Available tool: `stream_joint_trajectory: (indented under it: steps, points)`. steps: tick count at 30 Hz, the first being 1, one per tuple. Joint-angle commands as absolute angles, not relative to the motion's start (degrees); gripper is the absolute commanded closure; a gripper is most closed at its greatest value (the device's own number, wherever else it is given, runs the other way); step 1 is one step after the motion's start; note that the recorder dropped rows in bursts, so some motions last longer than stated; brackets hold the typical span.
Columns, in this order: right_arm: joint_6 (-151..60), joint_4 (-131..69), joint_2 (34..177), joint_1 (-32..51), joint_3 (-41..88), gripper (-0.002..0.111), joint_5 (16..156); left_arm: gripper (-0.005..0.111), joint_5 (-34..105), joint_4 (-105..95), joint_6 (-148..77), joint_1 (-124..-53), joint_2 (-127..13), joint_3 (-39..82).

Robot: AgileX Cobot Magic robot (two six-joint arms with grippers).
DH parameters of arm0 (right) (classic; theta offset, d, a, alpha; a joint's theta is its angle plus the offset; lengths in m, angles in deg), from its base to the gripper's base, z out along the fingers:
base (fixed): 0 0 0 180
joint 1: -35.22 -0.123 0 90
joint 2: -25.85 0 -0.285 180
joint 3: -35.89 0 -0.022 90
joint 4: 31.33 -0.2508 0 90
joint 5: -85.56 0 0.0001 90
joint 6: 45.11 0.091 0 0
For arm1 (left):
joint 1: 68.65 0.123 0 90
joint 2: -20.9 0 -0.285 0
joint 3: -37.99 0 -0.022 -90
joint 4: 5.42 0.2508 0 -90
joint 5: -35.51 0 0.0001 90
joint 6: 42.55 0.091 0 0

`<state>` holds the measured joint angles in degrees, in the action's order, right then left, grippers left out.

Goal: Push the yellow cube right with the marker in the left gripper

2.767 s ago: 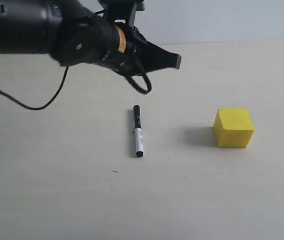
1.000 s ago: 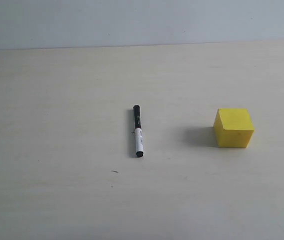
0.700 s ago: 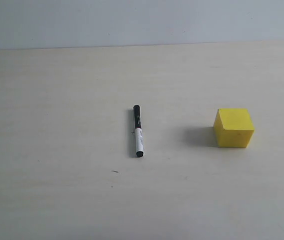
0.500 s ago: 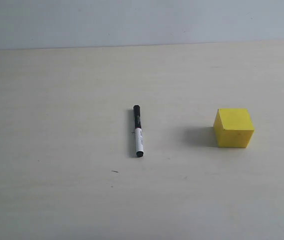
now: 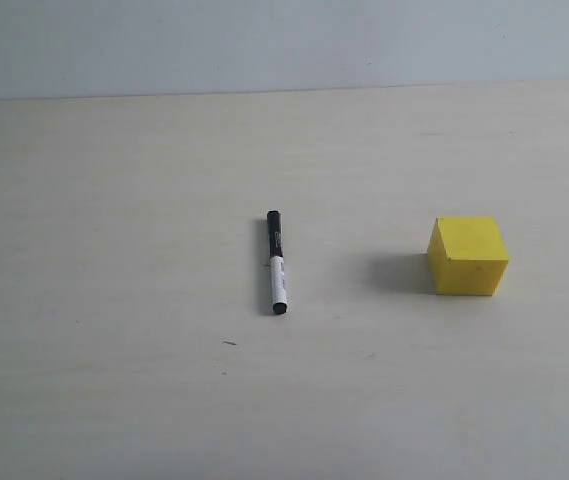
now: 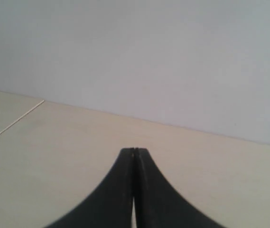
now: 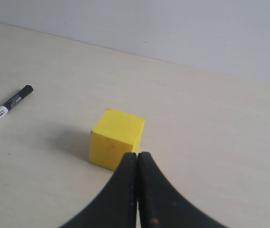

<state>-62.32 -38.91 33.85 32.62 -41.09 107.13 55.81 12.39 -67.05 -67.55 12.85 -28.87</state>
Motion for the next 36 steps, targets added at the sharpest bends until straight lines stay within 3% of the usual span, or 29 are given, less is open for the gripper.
stream_joint_trajectory:
  steps: [1, 9, 18, 36]
  points:
    - [-62.4, -38.9, 33.6, 32.5, -41.3, 0.108, 106.7, 0.107, 48.6, 9.6, -60.0, -66.7, 13.1, -36.3]
    - [-62.4, -38.9, 33.6, 32.5, -41.3, 0.108, 106.7, 0.107, 48.7, -10.4, -37.1, -65.7, 13.1, -38.6]
    - [-62.4, -38.9, 33.6, 32.5, -41.3, 0.108, 106.7, 0.107, 56.1, -10.0, -37.0, -65.3, 13.1, -39.2]
    - [-62.4, -38.9, 33.6, 32.5, -41.3, 0.108, 106.7, 0.107, 56.1, -0.9, -37.0, -65.3, 13.1, -39.2]
